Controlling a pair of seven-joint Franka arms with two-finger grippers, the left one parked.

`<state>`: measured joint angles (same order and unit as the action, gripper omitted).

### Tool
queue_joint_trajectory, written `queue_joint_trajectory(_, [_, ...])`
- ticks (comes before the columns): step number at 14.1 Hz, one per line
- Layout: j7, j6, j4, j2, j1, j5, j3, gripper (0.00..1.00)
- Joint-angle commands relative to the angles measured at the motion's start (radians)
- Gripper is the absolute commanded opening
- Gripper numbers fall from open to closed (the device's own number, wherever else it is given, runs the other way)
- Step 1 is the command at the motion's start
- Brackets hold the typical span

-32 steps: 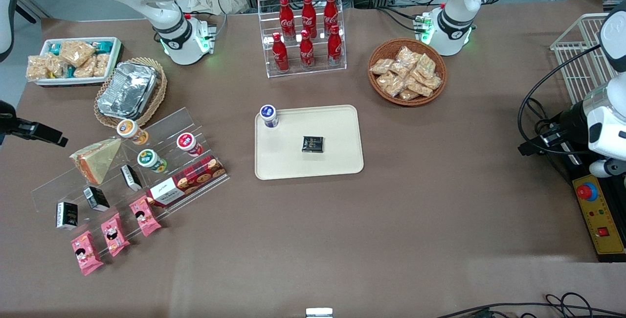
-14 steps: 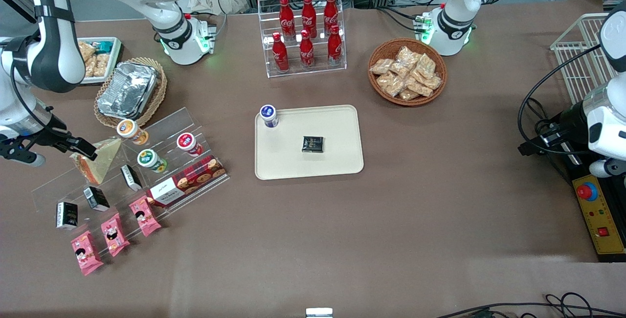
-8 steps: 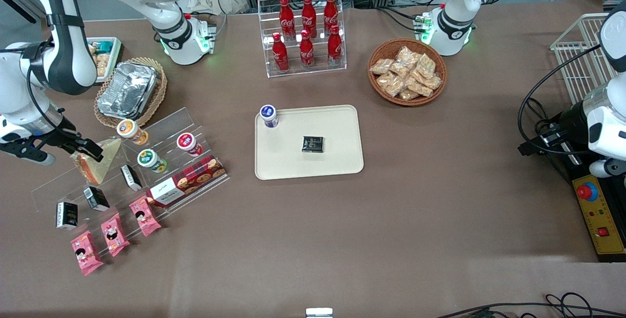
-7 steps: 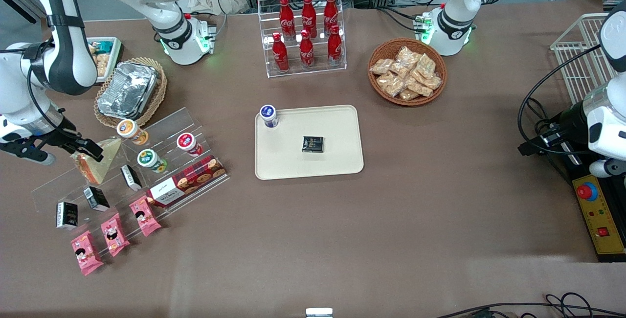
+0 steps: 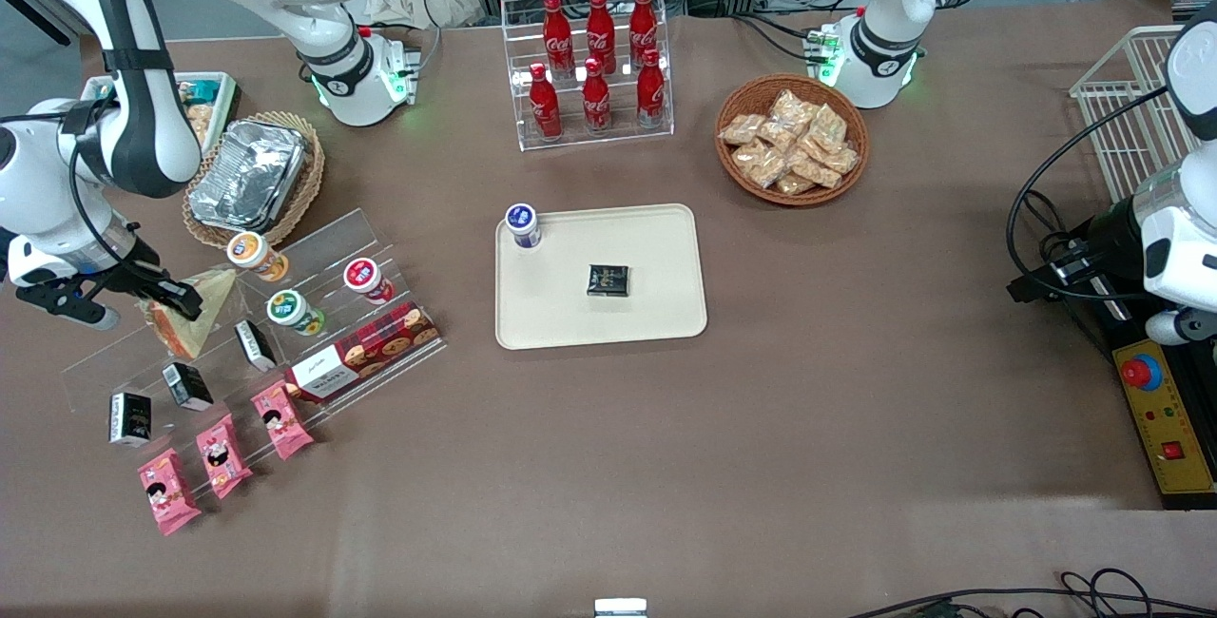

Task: Place sandwich on tray
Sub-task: 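Grasp the wrapped sandwich on the acrylic display with the right gripper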

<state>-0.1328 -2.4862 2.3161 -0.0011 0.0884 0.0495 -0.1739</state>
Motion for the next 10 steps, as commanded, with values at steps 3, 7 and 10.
queue_joint_trajectory(3, [0.016,0.039,-0.068,-0.020,-0.006,0.021,0.010,0.25])
queue_joint_trajectory(7, [0.235,0.309,-0.251,-0.037,-0.004,0.018,0.013,0.18])
queue_joint_trajectory(10, [0.341,0.462,-0.361,-0.046,-0.013,0.009,0.034,0.03])
